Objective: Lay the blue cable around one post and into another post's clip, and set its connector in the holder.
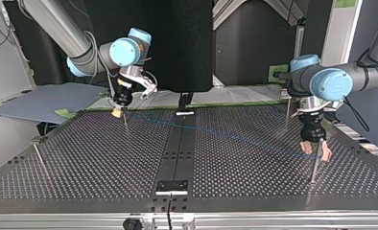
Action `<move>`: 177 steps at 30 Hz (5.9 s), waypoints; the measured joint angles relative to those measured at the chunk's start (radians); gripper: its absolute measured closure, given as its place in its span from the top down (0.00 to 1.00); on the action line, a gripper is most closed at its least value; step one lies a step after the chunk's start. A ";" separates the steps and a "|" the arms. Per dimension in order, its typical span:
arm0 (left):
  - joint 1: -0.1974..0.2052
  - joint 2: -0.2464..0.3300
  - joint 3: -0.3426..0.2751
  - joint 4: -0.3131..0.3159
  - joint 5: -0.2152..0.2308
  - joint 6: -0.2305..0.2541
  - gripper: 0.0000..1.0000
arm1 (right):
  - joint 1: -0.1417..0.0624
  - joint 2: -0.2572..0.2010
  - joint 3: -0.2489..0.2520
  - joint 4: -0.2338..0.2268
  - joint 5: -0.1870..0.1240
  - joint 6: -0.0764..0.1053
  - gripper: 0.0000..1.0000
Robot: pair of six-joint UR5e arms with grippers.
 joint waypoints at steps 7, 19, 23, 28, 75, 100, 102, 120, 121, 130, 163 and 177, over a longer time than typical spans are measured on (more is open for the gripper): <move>-0.001 0.000 0.000 -0.001 -0.002 0.013 1.00 | -0.078 0.001 0.078 -0.078 -0.025 -0.023 0.02; -0.004 0.000 0.001 -0.004 -0.012 0.028 1.00 | -0.194 0.077 0.194 -0.194 -0.139 -0.093 0.02; -0.009 0.000 0.004 -0.006 -0.015 0.033 1.00 | -0.229 0.111 0.229 -0.228 -0.173 -0.099 0.02; -0.018 0.000 0.004 -0.015 -0.022 0.047 1.00 | -0.272 0.155 0.272 -0.272 -0.217 -0.101 0.02; -0.027 0.000 0.005 -0.059 -0.072 0.059 1.00 | -0.570 0.564 0.217 -0.408 -0.686 -0.437 0.02; -0.036 0.000 0.005 -0.062 -0.078 0.062 1.00 | -0.616 0.396 0.246 -0.240 -0.937 -0.542 0.02; -0.036 0.000 0.005 -0.061 -0.078 0.062 1.00 | -0.616 0.377 0.264 -0.257 -0.954 -0.524 0.02; -0.034 0.000 0.005 -0.055 -0.078 0.062 1.00 | -0.627 0.256 0.315 -0.443 -0.851 -0.336 0.02; -0.034 0.000 0.005 -0.055 -0.078 0.062 1.00 | -0.627 0.256 0.317 -0.456 -0.850 -0.323 0.02; -0.035 0.000 0.005 -0.055 -0.079 0.062 1.00 | -0.628 0.260 0.329 -0.551 -0.892 -0.228 0.02; -0.049 0.000 0.004 -0.081 -0.105 0.036 1.00 | -0.623 0.344 0.310 -0.689 -0.939 0.063 0.02; -0.050 0.016 -0.013 -0.110 -0.132 -0.111 1.00 | -0.622 0.347 0.310 -0.689 -0.939 0.067 0.02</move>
